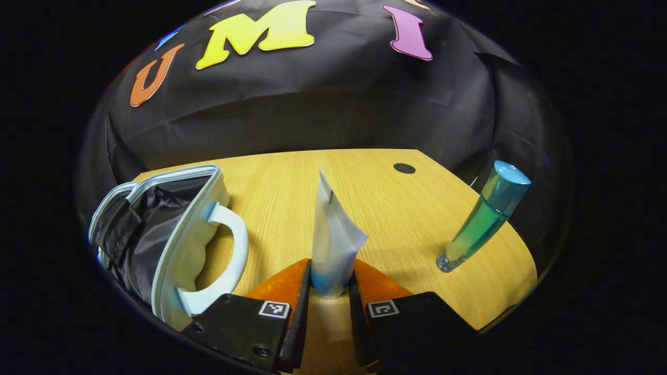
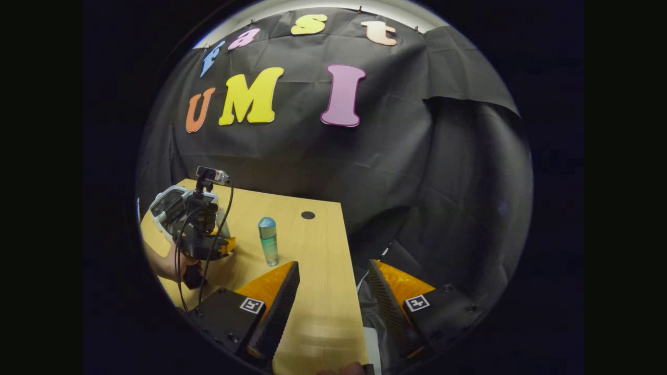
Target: First open the suitcase, pack the skin care products into it, and then close the suitcase.
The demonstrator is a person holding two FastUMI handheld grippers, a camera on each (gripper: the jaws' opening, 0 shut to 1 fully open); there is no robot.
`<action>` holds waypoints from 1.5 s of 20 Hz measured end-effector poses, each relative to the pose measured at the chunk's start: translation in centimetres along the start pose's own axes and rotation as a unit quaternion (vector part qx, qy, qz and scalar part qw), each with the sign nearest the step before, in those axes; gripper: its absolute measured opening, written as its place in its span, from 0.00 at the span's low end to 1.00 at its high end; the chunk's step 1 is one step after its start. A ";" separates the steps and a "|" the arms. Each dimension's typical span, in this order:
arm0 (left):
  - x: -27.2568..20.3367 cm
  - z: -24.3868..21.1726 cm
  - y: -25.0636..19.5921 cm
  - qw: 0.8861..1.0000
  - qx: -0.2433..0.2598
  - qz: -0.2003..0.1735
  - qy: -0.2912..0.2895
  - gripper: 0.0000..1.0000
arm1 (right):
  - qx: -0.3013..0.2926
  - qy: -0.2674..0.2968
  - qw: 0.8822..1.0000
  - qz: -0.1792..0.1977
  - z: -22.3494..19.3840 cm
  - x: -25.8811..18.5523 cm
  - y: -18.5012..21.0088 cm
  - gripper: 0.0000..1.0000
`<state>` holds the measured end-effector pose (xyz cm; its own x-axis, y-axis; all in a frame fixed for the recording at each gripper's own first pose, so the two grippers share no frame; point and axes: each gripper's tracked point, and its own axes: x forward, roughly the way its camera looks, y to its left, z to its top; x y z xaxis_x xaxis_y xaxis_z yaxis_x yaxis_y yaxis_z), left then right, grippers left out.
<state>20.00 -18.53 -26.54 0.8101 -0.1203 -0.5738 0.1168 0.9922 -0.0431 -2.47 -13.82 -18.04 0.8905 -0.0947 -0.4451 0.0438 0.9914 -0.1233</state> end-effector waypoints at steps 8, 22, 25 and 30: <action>-14.2 3.0 0.8 0.999 -0.029 -0.028 -0.005 0.36 | 0.039 0.032 0.994 0.098 -3.7 7.4 8.1 0.79; -26.0 1.8 13.6 0.986 -0.124 0.113 0.003 0.36 | 0.023 0.104 0.985 0.139 -6.7 18.1 15.1 0.55; -26.1 1.1 15.6 0.985 -0.135 0.110 0.019 0.36 | 0.020 0.105 0.986 0.130 -6.1 18.6 15.1 0.42; -23.8 2.5 21.3 0.986 -0.120 0.100 0.061 0.36 | 0.067 0.119 0.975 0.174 -3.5 14.3 15.4 0.37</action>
<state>4.70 5.37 -11.75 0.7268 0.0682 -0.6834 -0.1884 0.9767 -0.1029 9.31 -0.24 -29.44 0.7327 0.2475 -0.6339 -0.1699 0.9686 0.1818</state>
